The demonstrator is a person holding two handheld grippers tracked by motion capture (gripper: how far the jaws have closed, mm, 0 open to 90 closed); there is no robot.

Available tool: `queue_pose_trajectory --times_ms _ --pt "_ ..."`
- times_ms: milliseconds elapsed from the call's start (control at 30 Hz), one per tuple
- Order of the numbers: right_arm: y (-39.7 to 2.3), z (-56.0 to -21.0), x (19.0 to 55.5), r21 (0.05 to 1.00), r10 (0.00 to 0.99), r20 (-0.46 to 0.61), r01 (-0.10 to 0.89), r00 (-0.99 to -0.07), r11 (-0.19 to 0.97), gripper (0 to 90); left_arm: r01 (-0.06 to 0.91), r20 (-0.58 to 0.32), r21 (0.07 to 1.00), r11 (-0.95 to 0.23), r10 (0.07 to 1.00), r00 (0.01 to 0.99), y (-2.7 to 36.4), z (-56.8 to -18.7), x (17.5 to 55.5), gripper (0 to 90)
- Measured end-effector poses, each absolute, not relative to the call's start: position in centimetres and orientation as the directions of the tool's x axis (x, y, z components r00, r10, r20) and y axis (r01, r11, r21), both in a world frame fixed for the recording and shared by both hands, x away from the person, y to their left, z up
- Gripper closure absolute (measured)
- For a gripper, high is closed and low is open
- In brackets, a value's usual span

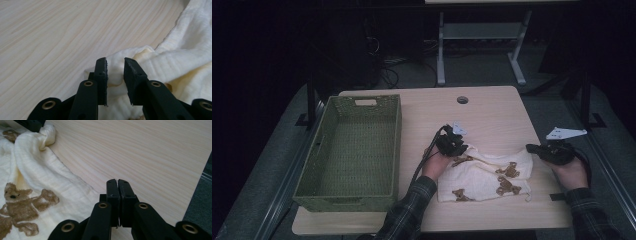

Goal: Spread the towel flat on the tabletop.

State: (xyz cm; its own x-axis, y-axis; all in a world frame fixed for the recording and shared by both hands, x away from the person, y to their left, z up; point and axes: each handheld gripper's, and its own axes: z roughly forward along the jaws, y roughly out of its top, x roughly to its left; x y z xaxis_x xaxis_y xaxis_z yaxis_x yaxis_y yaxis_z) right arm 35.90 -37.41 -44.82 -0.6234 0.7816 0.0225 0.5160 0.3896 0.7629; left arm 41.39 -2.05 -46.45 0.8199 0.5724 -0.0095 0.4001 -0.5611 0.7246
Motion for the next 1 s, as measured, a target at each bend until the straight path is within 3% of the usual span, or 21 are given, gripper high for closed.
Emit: queue_pose_trajectory --times_ms 267,633,1000 --pt "-37.4 -44.8 35.9 0.764 0.781 0.024 0.515 -0.624 0.389 88.1 0.429 -0.04 0.709 -0.559 0.576 0.816 -2.4 -46.8 41.9 88.7" --pt "-37.5 -43.3 36.6 0.797 0.774 0.026 0.48 -0.633 0.366 88.1 0.428 -0.047 0.798 -0.424 0.664 0.746 0.0 -43.3 42.1 89.6" --pt "-37.0 -42.7 41.6 0.823 0.753 0.089 0.474 -0.652 0.313 88.1 0.469 -0.047 0.823 -0.319 0.786 0.617 3.7 -41.0 43.6 89.6"
